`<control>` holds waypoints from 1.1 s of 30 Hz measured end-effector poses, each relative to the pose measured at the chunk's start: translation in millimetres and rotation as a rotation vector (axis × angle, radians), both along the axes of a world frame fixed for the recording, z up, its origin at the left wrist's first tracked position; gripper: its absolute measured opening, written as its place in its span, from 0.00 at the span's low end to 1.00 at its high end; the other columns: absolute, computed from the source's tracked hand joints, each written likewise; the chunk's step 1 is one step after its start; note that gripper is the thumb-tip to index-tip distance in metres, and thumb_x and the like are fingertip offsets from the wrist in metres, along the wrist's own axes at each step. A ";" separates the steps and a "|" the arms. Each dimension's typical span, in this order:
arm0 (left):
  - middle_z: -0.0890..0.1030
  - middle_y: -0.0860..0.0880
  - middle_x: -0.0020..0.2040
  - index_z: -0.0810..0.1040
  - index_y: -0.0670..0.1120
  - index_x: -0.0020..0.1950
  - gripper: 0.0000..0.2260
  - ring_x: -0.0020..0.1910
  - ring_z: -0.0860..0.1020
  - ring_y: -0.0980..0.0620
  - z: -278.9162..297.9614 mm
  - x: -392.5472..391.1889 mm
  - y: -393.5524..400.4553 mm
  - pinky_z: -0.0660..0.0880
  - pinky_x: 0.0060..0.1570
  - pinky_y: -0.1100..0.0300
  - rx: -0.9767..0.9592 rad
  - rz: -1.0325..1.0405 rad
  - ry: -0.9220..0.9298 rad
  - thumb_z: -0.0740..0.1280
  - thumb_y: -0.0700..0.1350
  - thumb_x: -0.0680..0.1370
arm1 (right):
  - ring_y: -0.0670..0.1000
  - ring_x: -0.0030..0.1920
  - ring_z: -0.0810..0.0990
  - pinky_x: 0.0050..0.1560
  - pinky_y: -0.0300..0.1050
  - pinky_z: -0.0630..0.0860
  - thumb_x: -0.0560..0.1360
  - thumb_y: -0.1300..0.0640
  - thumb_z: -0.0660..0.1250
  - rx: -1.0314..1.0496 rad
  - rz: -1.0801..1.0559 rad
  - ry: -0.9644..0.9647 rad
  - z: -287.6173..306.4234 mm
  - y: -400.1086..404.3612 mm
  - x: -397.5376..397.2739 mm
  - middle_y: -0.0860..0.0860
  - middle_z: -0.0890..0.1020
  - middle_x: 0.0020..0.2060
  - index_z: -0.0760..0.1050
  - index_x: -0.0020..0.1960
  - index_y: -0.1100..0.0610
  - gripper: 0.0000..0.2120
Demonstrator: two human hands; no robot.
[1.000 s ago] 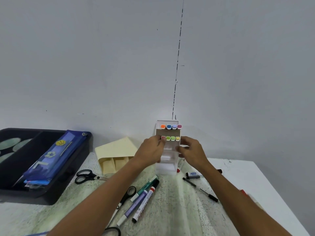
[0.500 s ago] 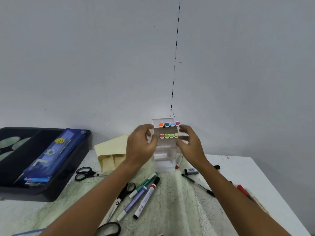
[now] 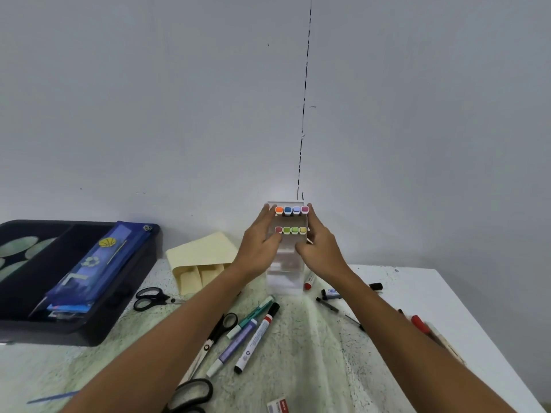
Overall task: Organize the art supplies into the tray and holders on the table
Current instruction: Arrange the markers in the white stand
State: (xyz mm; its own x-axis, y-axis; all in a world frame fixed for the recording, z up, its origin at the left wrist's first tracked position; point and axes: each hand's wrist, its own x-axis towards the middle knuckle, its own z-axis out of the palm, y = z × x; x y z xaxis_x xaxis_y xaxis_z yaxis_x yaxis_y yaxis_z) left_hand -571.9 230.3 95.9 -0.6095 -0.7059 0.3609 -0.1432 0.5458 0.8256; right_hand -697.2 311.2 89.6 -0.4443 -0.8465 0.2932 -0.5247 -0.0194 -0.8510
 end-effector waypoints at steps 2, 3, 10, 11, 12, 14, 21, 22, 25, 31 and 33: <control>0.65 0.54 0.76 0.61 0.57 0.76 0.28 0.74 0.64 0.54 -0.7 1.8 -3.4 0.60 0.69 0.67 0.014 -0.013 0.006 0.58 0.34 0.80 | 0.51 0.49 0.81 0.49 0.51 0.80 0.72 0.67 0.61 0.002 -0.013 0.005 -1.4 -0.7 0.8 0.48 0.82 0.52 0.56 0.77 0.41 0.39; 0.68 0.59 0.73 0.61 0.61 0.74 0.30 0.71 0.67 0.57 -0.9 3.2 -4.3 0.61 0.65 0.73 0.007 -0.025 0.012 0.57 0.34 0.79 | 0.52 0.50 0.81 0.50 0.53 0.80 0.72 0.67 0.61 0.003 -0.015 0.004 -1.9 -0.7 0.6 0.48 0.82 0.53 0.55 0.77 0.40 0.40; 0.65 0.56 0.74 0.62 0.50 0.77 0.29 0.71 0.68 0.56 -16.4 20.7 -15.2 0.71 0.66 0.60 0.134 -0.064 0.082 0.59 0.31 0.78 | 0.51 0.63 0.75 0.54 0.44 0.78 0.74 0.67 0.64 0.024 -0.006 -0.169 -18.4 9.3 -2.0 0.48 0.71 0.66 0.49 0.79 0.46 0.41; 0.68 0.55 0.72 0.64 0.49 0.76 0.28 0.67 0.71 0.56 -23.7 28.3 -12.6 0.74 0.59 0.65 0.101 -0.033 0.094 0.61 0.31 0.77 | 0.51 0.59 0.76 0.51 0.40 0.77 0.75 0.67 0.65 0.006 -0.074 -0.176 -25.2 13.6 1.1 0.49 0.73 0.63 0.55 0.77 0.48 0.36; 0.71 0.53 0.69 0.67 0.47 0.74 0.26 0.63 0.74 0.57 -33.3 37.1 -10.2 0.75 0.53 0.69 0.045 0.010 0.089 0.63 0.31 0.77 | 0.51 0.54 0.77 0.45 0.35 0.76 0.75 0.67 0.65 -0.037 -0.150 -0.147 -33.1 18.9 5.0 0.50 0.75 0.58 0.62 0.72 0.50 0.30; 0.78 0.47 0.63 0.73 0.44 0.69 0.21 0.56 0.78 0.52 -61.0 58.5 -4.3 0.77 0.51 0.67 -0.088 0.067 -0.025 0.65 0.33 0.76 | 0.52 0.45 0.77 0.38 0.34 0.75 0.74 0.68 0.64 -0.094 -0.202 -0.028 -54.2 31.5 16.2 0.50 0.76 0.46 0.70 0.60 0.53 0.18; 0.54 0.49 0.79 0.58 0.47 0.79 0.25 0.79 0.46 0.50 -149.2 110.6 23.9 0.41 0.76 0.57 -0.380 -0.089 -0.639 0.56 0.53 0.83 | 0.53 0.72 0.67 0.73 0.39 0.58 0.77 0.65 0.58 0.190 0.268 0.471 -125.2 37.7 63.8 0.56 0.73 0.69 0.71 0.71 0.60 0.22; 0.50 0.50 0.80 0.53 0.48 0.80 0.26 0.79 0.41 0.51 -154.9 112.1 25.2 0.36 0.75 0.57 -0.417 -0.080 -0.702 0.51 0.56 0.84 | 0.53 0.74 0.64 0.73 0.40 0.56 0.78 0.63 0.57 0.199 0.289 0.539 -131.0 35.4 67.2 0.55 0.71 0.71 0.69 0.72 0.59 0.23; 0.44 0.51 0.80 0.49 0.49 0.80 0.27 0.77 0.35 0.51 -160.7 115.0 27.4 0.31 0.74 0.55 -0.479 -0.060 -0.792 0.45 0.59 0.83 | 0.55 0.74 0.64 0.71 0.48 0.63 0.77 0.58 0.56 0.203 0.275 0.664 -139.3 35.0 69.8 0.54 0.73 0.70 0.71 0.71 0.59 0.22; 0.39 0.53 0.78 0.44 0.52 0.79 0.31 0.76 0.31 0.53 -166.3 116.1 27.6 0.29 0.73 0.56 -0.496 -0.053 -0.845 0.39 0.65 0.79 | 0.56 0.64 0.78 0.59 0.54 0.78 0.72 0.60 0.69 0.054 0.138 0.724 -144.0 51.8 60.5 0.53 0.83 0.57 0.82 0.57 0.60 0.14; 0.40 0.54 0.78 0.45 0.52 0.79 0.31 0.76 0.32 0.54 -166.6 115.8 27.3 0.29 0.73 0.56 -0.468 -0.054 -0.818 0.39 0.63 0.79 | 0.56 0.64 0.78 0.61 0.54 0.77 0.71 0.63 0.73 0.014 0.098 0.677 -147.6 55.6 56.1 0.54 0.83 0.57 0.82 0.56 0.60 0.14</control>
State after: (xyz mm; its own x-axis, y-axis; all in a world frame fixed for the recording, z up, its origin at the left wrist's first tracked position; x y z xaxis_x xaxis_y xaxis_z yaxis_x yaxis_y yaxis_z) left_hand -456.1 257.7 -70.7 -0.8268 -0.5606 0.0460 -0.5459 0.8194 0.1751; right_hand -641.1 366.8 -58.0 -0.0877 -0.8791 0.4685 -0.9378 -0.0857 -0.3365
